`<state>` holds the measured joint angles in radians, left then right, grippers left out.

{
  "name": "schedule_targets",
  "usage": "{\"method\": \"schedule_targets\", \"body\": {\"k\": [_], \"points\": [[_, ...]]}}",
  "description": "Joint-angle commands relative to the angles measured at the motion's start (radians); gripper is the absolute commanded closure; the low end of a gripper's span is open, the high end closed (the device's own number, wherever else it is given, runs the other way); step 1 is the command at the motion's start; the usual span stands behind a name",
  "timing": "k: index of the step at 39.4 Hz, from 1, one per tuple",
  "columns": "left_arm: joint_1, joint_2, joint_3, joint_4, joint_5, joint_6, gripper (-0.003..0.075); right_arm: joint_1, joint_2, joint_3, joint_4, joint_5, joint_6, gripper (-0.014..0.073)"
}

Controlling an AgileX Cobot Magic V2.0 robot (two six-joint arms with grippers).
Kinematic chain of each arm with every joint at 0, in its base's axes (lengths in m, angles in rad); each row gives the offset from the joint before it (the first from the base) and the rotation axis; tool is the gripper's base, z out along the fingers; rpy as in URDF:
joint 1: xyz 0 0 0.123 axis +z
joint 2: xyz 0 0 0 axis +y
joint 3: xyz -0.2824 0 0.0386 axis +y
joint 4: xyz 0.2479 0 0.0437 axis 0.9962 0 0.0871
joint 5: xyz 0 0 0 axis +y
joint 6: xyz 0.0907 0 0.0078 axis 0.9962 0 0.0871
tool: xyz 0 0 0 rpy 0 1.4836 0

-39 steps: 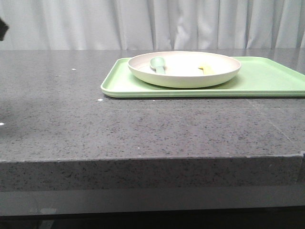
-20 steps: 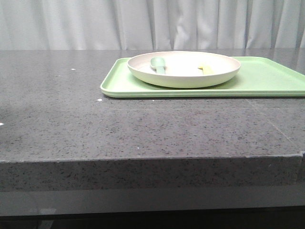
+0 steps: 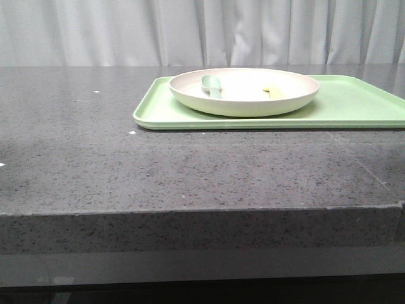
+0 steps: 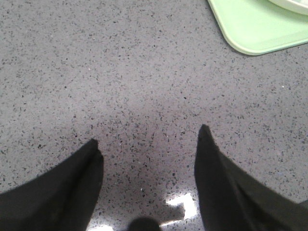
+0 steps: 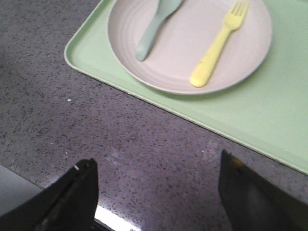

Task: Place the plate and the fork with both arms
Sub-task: 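Move the right gripper over the plate above the yellow fork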

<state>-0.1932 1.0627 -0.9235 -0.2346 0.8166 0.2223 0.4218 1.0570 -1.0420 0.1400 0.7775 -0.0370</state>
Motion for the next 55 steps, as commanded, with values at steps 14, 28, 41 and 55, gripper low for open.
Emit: {"method": "schedule_targets", "body": {"k": [14, 28, 41, 55], "points": [[0.004, -0.018, -0.027, -0.012, -0.057, -0.001, 0.0308, 0.044, 0.394, -0.385, -0.097, 0.115, 0.143, 0.0066], [0.004, -0.018, -0.027, -0.012, -0.057, -0.001, 0.0308, 0.004, 0.662, -0.694, -0.241, 0.294, 0.278, 0.0066], [0.004, -0.018, -0.027, -0.012, -0.057, -0.001, 0.0308, -0.053, 0.807, -0.871, -0.225, 0.314, 0.304, 0.0066], [0.004, -0.018, -0.027, -0.012, -0.057, -0.001, 0.0308, -0.08, 0.891, -0.917, -0.207, 0.294, 0.333, 0.0123]]}}
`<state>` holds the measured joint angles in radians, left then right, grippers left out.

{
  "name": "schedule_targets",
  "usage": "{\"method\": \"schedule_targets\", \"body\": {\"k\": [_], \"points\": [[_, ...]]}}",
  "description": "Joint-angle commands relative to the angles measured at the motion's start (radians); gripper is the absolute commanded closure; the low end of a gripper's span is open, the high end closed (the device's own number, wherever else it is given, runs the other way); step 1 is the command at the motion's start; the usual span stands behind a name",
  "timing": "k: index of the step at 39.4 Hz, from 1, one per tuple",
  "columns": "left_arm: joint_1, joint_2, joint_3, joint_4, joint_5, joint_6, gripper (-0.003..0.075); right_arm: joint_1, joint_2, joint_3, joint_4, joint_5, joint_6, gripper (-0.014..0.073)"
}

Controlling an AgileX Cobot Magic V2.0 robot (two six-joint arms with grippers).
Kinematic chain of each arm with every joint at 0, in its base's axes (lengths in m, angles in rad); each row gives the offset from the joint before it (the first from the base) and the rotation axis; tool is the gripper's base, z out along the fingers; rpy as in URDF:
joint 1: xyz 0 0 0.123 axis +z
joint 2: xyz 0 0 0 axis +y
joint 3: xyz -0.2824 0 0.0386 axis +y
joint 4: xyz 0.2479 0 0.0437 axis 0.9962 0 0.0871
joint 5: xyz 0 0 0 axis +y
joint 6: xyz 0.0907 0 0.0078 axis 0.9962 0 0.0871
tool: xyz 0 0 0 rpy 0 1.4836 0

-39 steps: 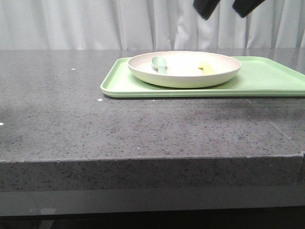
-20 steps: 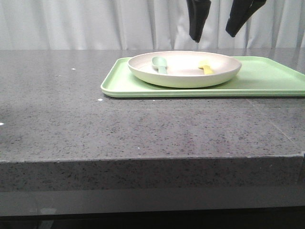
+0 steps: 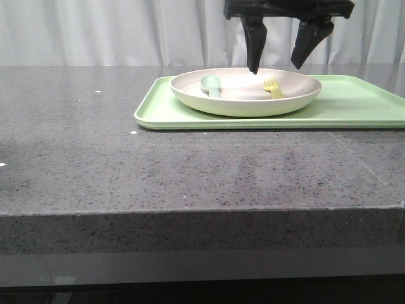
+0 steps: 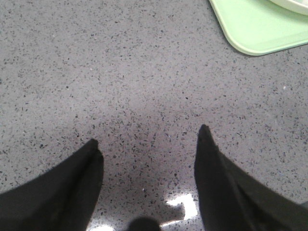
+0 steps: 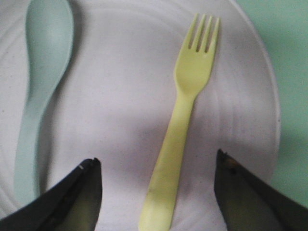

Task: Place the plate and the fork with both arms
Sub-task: 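Move the right gripper over the plate above the yellow fork, then lower the right gripper and grasp the yellow fork's handle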

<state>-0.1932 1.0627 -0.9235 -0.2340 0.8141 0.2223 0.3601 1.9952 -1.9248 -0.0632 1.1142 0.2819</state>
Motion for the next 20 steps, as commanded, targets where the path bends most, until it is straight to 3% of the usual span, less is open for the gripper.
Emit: {"method": "schedule_targets", "body": {"k": [1, 7, 20], "points": [[0.004, -0.018, -0.027, -0.013, -0.055, -0.001, 0.0308, -0.019, -0.046, -0.034, -0.001, -0.046, 0.014, 0.0137], [0.004, -0.018, -0.027, -0.013, -0.055, -0.001, 0.0308, -0.021, -0.032, -0.034, 0.001, -0.072, 0.014, 0.0203], [0.004, -0.018, -0.027, -0.013, -0.055, -0.001, 0.0308, -0.021, 0.0, -0.034, 0.0, -0.142, 0.014, 0.0203]]}}
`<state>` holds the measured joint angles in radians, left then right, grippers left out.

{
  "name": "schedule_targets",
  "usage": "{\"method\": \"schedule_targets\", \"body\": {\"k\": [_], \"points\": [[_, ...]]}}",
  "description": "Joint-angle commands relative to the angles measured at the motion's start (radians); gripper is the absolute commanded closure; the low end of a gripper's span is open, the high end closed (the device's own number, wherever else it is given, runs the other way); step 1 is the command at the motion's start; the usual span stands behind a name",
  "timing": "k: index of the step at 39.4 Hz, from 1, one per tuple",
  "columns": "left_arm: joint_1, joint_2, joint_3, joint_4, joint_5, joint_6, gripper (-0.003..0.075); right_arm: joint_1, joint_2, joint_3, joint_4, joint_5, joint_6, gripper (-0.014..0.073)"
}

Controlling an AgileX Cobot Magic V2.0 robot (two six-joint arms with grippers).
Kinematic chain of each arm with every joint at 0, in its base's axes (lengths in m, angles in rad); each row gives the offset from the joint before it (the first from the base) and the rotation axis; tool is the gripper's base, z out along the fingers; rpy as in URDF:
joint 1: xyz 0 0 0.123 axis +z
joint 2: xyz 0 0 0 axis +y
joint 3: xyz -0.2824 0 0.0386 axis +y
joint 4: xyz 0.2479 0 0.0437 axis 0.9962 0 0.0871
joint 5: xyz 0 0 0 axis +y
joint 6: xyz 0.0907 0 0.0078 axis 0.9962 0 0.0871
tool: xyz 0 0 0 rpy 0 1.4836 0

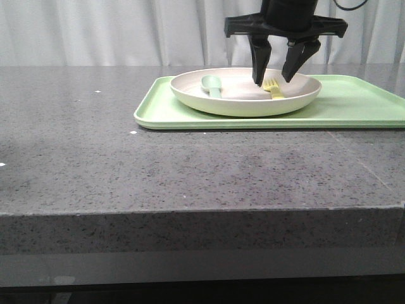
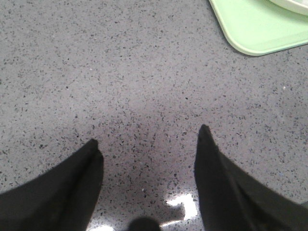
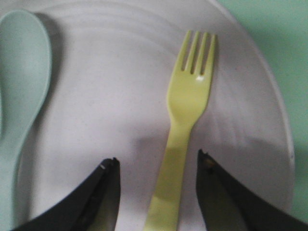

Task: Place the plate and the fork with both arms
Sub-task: 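Lower the right gripper and grasp the yellow fork's handle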

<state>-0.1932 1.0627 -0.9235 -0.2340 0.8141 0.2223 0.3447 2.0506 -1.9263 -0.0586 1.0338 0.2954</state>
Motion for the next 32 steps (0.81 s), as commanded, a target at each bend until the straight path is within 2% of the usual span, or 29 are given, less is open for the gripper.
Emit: {"method": "schedule_targets", "body": {"k": [1, 32], "points": [[0.004, -0.018, -0.027, -0.013, -0.055, -0.001, 0.0308, -0.005, -0.055, -0.033, -0.005, -0.064, 0.0, 0.0203], [0.004, -0.018, -0.027, -0.014, -0.055, -0.001, 0.0308, -0.032, -0.025, -0.033, 0.024, -0.079, 0.001, 0.0203]]}}
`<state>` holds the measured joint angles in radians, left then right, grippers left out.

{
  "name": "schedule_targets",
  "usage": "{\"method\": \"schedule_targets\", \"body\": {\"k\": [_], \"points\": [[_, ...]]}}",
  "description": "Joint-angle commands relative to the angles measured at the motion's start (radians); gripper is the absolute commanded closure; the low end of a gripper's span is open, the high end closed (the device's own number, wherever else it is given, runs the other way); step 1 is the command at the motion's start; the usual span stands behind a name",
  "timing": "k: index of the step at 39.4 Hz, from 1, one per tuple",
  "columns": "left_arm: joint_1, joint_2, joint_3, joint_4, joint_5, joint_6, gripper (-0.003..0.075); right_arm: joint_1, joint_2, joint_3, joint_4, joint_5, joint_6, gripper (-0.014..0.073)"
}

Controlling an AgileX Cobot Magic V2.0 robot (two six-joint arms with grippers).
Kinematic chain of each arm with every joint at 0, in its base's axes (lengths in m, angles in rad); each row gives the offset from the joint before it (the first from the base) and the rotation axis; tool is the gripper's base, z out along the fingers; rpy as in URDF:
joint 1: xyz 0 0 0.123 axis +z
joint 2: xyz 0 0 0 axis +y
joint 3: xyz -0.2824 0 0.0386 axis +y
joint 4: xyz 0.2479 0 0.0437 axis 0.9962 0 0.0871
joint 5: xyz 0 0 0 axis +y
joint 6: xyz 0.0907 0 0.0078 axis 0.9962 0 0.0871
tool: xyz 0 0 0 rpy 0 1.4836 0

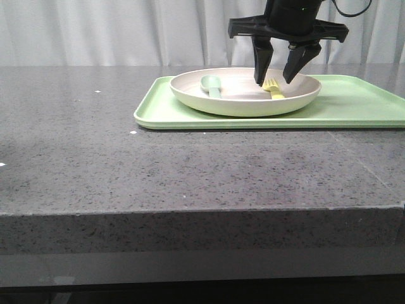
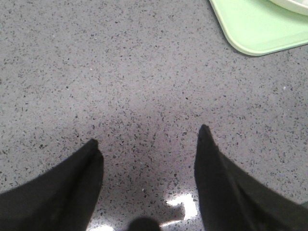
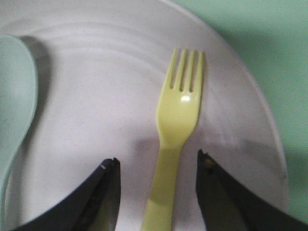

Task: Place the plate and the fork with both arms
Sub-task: 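Lower the right gripper and grasp the yellow fork's handle, then lift the fork with the right gripper and carry it beside the plate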

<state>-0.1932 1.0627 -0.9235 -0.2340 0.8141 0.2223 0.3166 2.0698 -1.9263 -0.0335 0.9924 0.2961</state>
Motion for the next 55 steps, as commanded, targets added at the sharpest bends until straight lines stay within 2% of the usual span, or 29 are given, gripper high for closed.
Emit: {"method": "schedule_targets", "body": {"k": [1, 9, 20, 36, 55], "points": [[0.004, -0.018, -0.027, -0.014, -0.055, -0.001, 0.0308, -0.004, -0.041, -0.033, -0.001, -0.038, 0.0, 0.0203], [0.004, -0.018, -0.027, -0.014, -0.055, -0.001, 0.0308, -0.004, -0.026, -0.033, -0.001, -0.015, 0.0, 0.0212], [0.004, -0.018, -0.027, -0.014, -0.055, -0.001, 0.0308, -0.004, -0.019, -0.033, -0.001, -0.002, 0.0, 0.0361], [0.004, -0.018, -0.027, -0.014, -0.055, -0.001, 0.0308, -0.004, -0.023, -0.034, -0.001, 0.0, 0.0, 0.0462], [0.004, -0.018, -0.027, -0.014, -0.055, -0.001, 0.0308, -0.004, -0.113, -0.034, -0.001, 0.014, 0.0, 0.0486]]}}
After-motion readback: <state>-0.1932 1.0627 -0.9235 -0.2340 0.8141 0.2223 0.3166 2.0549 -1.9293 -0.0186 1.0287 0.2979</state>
